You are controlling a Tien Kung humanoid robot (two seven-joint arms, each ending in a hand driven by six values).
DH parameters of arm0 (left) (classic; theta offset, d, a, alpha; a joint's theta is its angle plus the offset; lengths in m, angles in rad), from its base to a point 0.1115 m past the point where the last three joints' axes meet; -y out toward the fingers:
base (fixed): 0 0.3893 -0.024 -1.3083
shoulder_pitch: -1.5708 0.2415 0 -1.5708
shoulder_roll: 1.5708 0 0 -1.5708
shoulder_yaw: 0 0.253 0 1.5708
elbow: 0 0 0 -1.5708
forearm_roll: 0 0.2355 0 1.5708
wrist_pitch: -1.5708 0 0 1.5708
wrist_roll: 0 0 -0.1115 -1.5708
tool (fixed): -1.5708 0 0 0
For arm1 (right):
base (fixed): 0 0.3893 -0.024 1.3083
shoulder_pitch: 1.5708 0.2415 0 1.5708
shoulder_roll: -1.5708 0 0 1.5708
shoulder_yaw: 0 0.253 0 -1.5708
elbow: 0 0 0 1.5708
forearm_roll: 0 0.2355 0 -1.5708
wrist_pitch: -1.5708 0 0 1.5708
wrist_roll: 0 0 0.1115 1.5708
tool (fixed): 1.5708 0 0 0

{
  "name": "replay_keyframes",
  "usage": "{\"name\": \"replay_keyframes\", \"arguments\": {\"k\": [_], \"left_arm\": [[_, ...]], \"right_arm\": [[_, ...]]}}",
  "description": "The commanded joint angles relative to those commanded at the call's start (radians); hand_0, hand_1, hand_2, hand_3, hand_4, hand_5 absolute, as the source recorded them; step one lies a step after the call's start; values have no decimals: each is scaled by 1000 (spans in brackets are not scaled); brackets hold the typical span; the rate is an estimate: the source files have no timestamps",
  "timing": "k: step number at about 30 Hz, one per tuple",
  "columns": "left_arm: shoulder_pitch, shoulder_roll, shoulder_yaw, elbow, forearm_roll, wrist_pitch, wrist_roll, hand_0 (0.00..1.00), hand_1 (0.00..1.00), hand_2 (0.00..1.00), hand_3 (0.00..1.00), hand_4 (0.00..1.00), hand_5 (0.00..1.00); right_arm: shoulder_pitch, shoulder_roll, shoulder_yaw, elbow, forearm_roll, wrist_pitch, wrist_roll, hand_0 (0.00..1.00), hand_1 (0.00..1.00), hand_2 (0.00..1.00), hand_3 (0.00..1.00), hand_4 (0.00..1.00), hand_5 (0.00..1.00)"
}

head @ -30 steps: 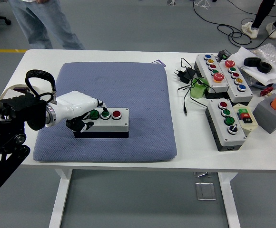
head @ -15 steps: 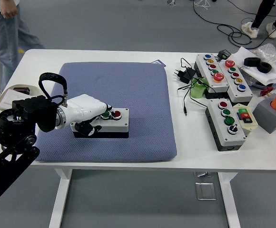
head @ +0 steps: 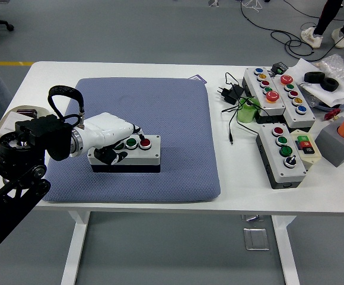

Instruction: Pick up the button,place it on the desk,press the button,press the button

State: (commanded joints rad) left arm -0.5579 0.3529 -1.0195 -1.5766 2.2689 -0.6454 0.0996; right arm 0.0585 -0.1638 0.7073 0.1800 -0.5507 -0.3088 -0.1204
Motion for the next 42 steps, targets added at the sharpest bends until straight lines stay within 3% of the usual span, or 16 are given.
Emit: {"name": "replay_keyframes", "arguments": {"k": [11, 20, 28, 32, 33, 38, 39, 42], "left_arm": [[-9, -4, 31, 40, 0, 0, -2, 177, 64, 87, 824, 541, 2], [-12, 2, 60, 39, 0, 0, -7, 178, 65, 87, 825, 539, 2], [-6, -1, 25, 11, 0, 6, 21, 180, 65, 87, 826, 537, 2], [3, -2, -10, -11, 0, 84, 52, 180, 65, 87, 826, 537, 2], [8, -3, -25, -19, 0, 106, 61, 190, 82, 102, 830, 578, 2], [28, -2, -82, -44, 0, 160, 100, 190, 82, 102, 830, 578, 2], [31, -2, -94, -46, 0, 172, 112, 116, 96, 142, 891, 974, 739], [40, -2, -123, -53, 0, 198, 141, 116, 96, 142, 891, 974, 739]], "right_arm": [[4, 0, 1, 0, 1, -1, 1, 631, 475, 530, 584, 265, 9], [3, 0, 1, 0, 0, 0, 0, 631, 475, 529, 584, 264, 9], [-1, 1, 0, 0, 2, -1, 0, 631, 475, 529, 583, 264, 10], [-3, 1, 0, 0, 1, 0, 0, 631, 475, 529, 583, 264, 10], [-4, 1, 0, 0, 1, 0, 0, 630, 474, 530, 583, 265, 10], [-8, 1, 2, 0, -3, 0, -2, 630, 474, 530, 583, 265, 10], [-9, 1, 3, 0, -3, 0, -2, 630, 474, 529, 583, 265, 10], [-10, 1, 4, 0, -5, 0, -3, 630, 474, 529, 583, 265, 10]]}}
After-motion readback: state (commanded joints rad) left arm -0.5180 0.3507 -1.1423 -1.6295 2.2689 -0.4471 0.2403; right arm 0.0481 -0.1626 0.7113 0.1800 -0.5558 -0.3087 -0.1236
